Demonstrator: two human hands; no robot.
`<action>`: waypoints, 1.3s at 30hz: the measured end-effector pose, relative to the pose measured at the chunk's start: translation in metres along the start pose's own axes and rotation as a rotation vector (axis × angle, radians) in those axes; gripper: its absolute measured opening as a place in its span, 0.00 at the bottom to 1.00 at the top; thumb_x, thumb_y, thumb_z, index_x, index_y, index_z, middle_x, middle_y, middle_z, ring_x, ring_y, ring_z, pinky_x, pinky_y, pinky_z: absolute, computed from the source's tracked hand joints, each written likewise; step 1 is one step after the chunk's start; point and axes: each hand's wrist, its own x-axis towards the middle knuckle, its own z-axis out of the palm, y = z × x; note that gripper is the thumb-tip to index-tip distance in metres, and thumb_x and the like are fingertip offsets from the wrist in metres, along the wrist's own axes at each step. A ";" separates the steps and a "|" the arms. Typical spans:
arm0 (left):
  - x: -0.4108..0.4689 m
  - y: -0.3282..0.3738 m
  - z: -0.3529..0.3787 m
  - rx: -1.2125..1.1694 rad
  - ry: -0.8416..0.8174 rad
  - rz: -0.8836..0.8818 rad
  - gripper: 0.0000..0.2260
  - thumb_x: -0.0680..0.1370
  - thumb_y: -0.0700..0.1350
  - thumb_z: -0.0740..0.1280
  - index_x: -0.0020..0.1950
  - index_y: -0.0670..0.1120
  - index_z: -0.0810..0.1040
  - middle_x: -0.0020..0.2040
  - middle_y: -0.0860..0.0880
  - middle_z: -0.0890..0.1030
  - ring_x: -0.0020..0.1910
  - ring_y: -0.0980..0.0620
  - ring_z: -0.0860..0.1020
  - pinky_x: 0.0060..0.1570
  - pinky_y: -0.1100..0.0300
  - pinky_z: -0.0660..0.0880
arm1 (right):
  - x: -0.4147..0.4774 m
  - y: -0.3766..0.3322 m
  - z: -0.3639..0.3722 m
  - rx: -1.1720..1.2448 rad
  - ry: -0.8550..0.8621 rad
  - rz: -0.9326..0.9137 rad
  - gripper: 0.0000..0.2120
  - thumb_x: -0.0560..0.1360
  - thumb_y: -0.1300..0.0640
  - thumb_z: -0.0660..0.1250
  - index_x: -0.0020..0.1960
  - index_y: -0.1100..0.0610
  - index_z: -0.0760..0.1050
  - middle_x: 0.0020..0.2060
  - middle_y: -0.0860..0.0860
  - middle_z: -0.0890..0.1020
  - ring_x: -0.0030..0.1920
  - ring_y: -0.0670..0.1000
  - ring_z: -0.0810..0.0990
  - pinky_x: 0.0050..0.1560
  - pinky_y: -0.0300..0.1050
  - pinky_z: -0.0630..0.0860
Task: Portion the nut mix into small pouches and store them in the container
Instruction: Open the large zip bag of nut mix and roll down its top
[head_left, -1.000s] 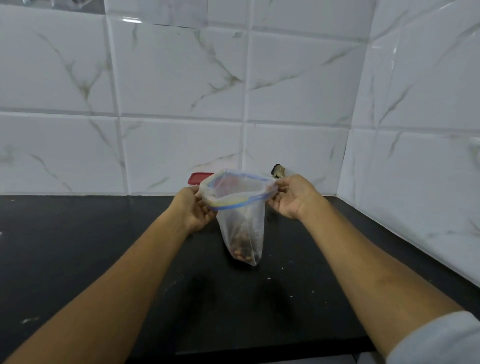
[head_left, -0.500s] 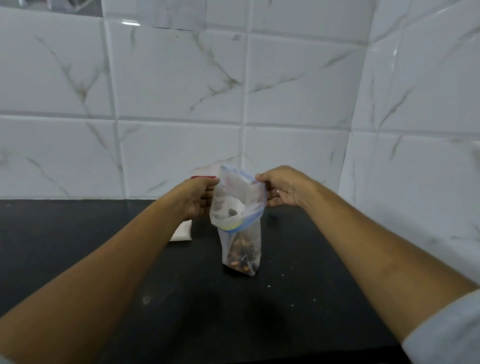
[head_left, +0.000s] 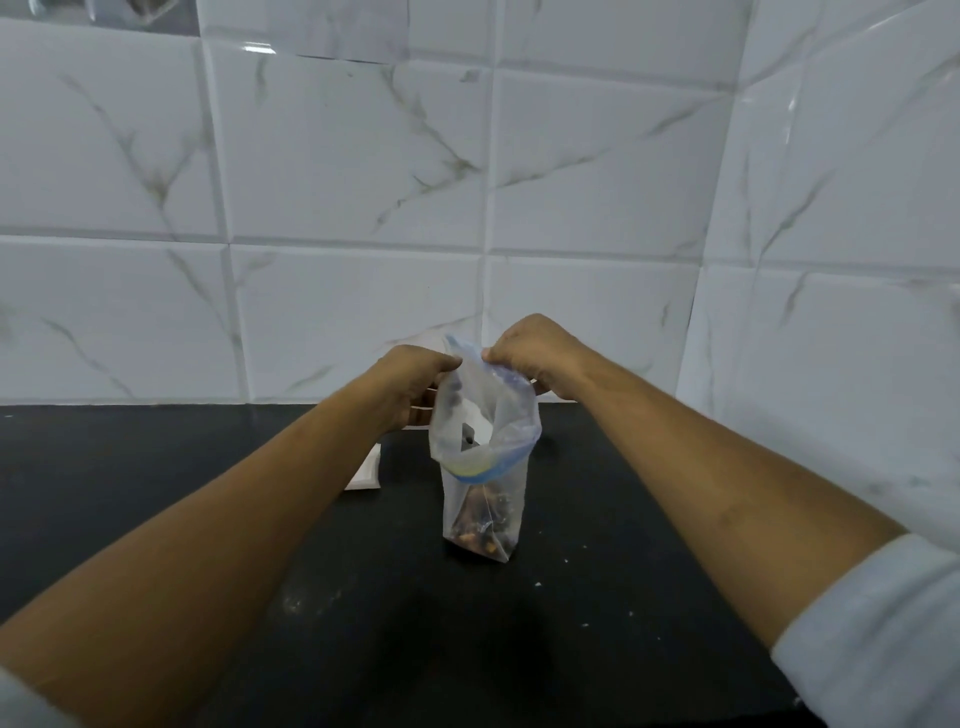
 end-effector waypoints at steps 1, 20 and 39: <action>0.001 0.000 0.000 -0.005 0.009 -0.002 0.11 0.82 0.47 0.68 0.56 0.39 0.79 0.43 0.42 0.82 0.39 0.46 0.81 0.35 0.54 0.77 | 0.001 0.000 0.001 0.011 -0.009 0.007 0.13 0.76 0.61 0.71 0.55 0.70 0.81 0.42 0.60 0.82 0.45 0.59 0.84 0.52 0.58 0.84; 0.013 0.008 -0.019 -0.021 0.015 0.013 0.15 0.84 0.50 0.64 0.46 0.43 0.85 0.35 0.47 0.82 0.34 0.50 0.77 0.33 0.57 0.75 | 0.012 0.005 0.004 0.541 -0.076 0.234 0.06 0.79 0.66 0.70 0.53 0.68 0.81 0.43 0.60 0.86 0.29 0.51 0.82 0.36 0.50 0.84; 0.016 -0.025 -0.044 -0.324 -0.091 -0.177 0.08 0.81 0.43 0.68 0.49 0.39 0.83 0.39 0.44 0.84 0.40 0.46 0.82 0.47 0.49 0.81 | -0.001 0.035 -0.013 0.387 -0.176 0.336 0.07 0.79 0.58 0.71 0.54 0.61 0.79 0.46 0.58 0.85 0.44 0.56 0.85 0.41 0.52 0.84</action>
